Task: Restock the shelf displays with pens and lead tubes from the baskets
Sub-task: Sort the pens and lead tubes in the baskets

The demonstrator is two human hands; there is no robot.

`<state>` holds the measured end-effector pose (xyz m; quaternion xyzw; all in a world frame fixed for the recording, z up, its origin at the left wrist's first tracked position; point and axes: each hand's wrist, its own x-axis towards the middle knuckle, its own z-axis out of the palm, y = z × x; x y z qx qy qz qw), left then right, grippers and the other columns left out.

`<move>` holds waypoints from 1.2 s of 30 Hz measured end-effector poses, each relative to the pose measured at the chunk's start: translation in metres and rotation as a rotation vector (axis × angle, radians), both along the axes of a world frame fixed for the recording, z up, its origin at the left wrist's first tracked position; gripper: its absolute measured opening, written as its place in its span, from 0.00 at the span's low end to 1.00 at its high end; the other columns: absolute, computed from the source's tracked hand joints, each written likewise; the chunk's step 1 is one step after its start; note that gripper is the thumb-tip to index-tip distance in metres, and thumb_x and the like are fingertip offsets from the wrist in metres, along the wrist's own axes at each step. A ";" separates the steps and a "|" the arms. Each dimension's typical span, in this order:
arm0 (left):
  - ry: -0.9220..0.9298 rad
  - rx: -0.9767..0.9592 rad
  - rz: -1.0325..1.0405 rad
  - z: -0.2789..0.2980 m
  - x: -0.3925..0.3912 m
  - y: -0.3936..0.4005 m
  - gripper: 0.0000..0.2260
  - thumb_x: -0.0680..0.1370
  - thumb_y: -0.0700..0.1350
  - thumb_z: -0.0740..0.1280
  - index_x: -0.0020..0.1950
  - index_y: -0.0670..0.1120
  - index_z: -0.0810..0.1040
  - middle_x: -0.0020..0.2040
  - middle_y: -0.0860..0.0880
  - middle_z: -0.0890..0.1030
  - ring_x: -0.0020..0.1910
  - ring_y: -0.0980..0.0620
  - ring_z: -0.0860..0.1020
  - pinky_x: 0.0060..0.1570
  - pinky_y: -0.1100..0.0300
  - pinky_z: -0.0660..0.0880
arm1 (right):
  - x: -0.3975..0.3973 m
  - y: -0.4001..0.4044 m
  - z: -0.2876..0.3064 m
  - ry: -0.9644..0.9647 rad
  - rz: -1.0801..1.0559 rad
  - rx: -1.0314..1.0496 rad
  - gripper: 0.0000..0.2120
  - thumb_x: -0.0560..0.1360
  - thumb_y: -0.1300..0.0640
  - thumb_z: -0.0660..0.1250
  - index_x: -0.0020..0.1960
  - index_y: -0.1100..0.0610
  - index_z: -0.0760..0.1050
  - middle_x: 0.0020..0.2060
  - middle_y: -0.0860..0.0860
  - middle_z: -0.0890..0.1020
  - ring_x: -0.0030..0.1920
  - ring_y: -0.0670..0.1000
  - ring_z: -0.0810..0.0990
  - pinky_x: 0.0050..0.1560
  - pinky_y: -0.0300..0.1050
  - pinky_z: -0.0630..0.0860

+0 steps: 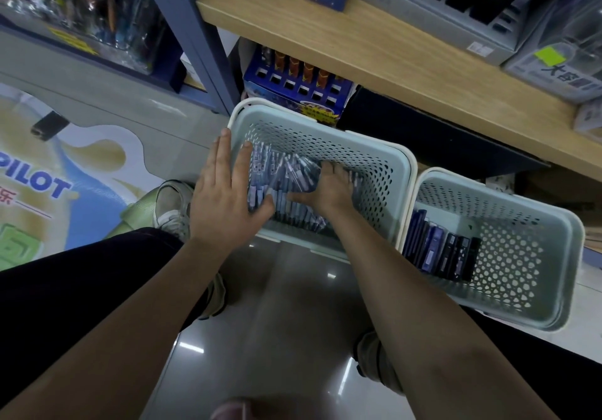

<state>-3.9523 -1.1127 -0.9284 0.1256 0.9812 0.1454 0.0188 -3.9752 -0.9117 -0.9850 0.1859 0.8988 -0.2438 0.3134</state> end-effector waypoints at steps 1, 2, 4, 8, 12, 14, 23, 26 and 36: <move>0.002 0.001 0.000 0.000 0.000 0.000 0.36 0.76 0.59 0.63 0.78 0.41 0.62 0.80 0.36 0.56 0.79 0.36 0.58 0.67 0.39 0.70 | 0.000 -0.001 0.000 -0.007 0.007 0.012 0.57 0.65 0.34 0.77 0.80 0.59 0.52 0.79 0.58 0.56 0.78 0.60 0.56 0.77 0.59 0.57; 0.002 0.002 -0.001 0.000 0.000 0.000 0.36 0.76 0.59 0.64 0.79 0.41 0.62 0.80 0.36 0.56 0.78 0.36 0.59 0.67 0.39 0.70 | 0.001 -0.001 -0.002 0.006 -0.011 0.017 0.55 0.65 0.36 0.78 0.79 0.58 0.54 0.78 0.58 0.58 0.77 0.61 0.58 0.76 0.60 0.59; 0.000 0.004 -0.004 -0.001 -0.001 0.000 0.36 0.76 0.58 0.64 0.79 0.41 0.62 0.80 0.36 0.56 0.78 0.36 0.59 0.66 0.39 0.71 | 0.002 -0.001 -0.003 0.019 -0.069 -0.001 0.45 0.66 0.41 0.80 0.74 0.57 0.63 0.72 0.58 0.69 0.72 0.61 0.67 0.72 0.60 0.65; 0.006 0.005 -0.007 -0.001 -0.001 0.000 0.36 0.76 0.59 0.63 0.78 0.41 0.63 0.80 0.36 0.57 0.78 0.36 0.59 0.65 0.39 0.72 | 0.004 -0.002 -0.003 -0.065 -0.067 -0.093 0.27 0.73 0.45 0.75 0.66 0.58 0.76 0.62 0.55 0.81 0.64 0.57 0.77 0.71 0.56 0.68; 0.008 0.000 -0.012 -0.001 -0.001 0.000 0.36 0.75 0.59 0.64 0.78 0.41 0.63 0.80 0.36 0.57 0.78 0.36 0.60 0.63 0.40 0.72 | 0.004 0.000 0.008 -0.071 -0.169 -0.310 0.05 0.79 0.52 0.69 0.53 0.52 0.76 0.47 0.50 0.81 0.48 0.52 0.79 0.48 0.43 0.72; 0.006 -0.006 -0.014 -0.001 -0.002 0.000 0.36 0.75 0.58 0.64 0.78 0.41 0.63 0.80 0.36 0.57 0.78 0.35 0.60 0.63 0.40 0.73 | 0.004 0.005 0.019 -0.063 -0.226 -0.384 0.06 0.82 0.53 0.66 0.48 0.53 0.71 0.38 0.47 0.77 0.36 0.45 0.78 0.38 0.40 0.70; -0.003 -0.006 -0.020 0.003 -0.001 0.001 0.36 0.75 0.59 0.63 0.78 0.42 0.63 0.80 0.36 0.56 0.78 0.35 0.60 0.64 0.40 0.71 | 0.023 0.028 0.040 -0.076 -0.715 -0.506 0.25 0.78 0.58 0.70 0.73 0.56 0.68 0.45 0.61 0.84 0.40 0.55 0.82 0.43 0.50 0.82; -0.015 -0.007 -0.029 0.003 -0.001 0.001 0.36 0.75 0.60 0.62 0.78 0.41 0.63 0.80 0.36 0.56 0.78 0.35 0.59 0.64 0.39 0.71 | 0.026 0.027 0.045 -0.102 -0.735 -0.379 0.34 0.77 0.58 0.72 0.77 0.64 0.61 0.60 0.60 0.79 0.55 0.57 0.82 0.56 0.47 0.78; -0.015 0.026 -0.036 0.006 -0.001 -0.002 0.36 0.75 0.61 0.61 0.77 0.41 0.65 0.80 0.36 0.58 0.78 0.36 0.59 0.64 0.40 0.71 | 0.022 -0.003 0.055 0.059 -0.494 -0.398 0.33 0.73 0.42 0.74 0.72 0.56 0.69 0.61 0.51 0.79 0.61 0.53 0.78 0.55 0.37 0.75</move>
